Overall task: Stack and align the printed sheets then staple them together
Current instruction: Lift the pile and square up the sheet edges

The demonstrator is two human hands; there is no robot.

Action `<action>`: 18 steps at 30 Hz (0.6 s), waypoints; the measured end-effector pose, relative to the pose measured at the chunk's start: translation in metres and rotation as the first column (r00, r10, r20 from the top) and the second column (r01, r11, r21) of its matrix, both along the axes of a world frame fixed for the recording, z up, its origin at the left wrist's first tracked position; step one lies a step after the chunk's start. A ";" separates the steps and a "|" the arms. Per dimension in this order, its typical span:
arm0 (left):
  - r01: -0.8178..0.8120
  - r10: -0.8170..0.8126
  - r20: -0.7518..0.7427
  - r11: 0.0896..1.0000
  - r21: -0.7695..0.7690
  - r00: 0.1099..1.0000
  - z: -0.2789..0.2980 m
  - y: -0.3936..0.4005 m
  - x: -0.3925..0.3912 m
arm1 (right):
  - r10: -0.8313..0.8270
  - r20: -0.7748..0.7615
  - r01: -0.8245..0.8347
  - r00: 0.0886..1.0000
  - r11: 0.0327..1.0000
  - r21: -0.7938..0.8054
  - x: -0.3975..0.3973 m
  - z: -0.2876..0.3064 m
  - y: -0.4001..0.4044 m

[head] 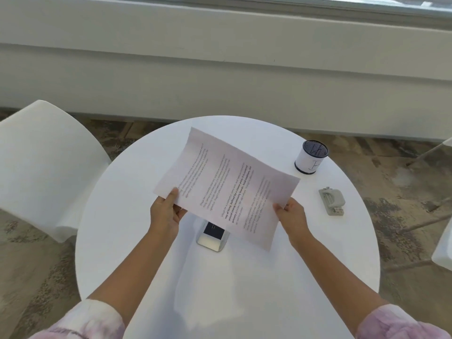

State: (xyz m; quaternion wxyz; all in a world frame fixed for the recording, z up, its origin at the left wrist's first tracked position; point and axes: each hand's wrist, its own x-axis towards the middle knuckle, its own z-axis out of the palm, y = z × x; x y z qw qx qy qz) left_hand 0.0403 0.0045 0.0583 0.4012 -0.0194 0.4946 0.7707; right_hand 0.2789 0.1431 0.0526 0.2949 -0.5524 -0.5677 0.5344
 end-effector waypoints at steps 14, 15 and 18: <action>0.467 -0.541 -0.257 0.833 -0.298 0.801 0.002 -0.016 -0.025 | 0.153 0.090 -0.168 0.984 0.965 0.203 0.009 0.017 0.014; 0.476 -0.538 -0.278 0.840 -0.262 0.796 0.003 -0.016 -0.023 | 0.161 0.083 -0.175 0.983 0.964 0.202 0.007 0.018 0.014; 0.464 -0.514 -0.354 0.858 -0.221 0.781 0.003 -0.016 -0.015 | 0.148 0.103 -0.166 0.984 0.965 0.202 0.003 0.016 0.013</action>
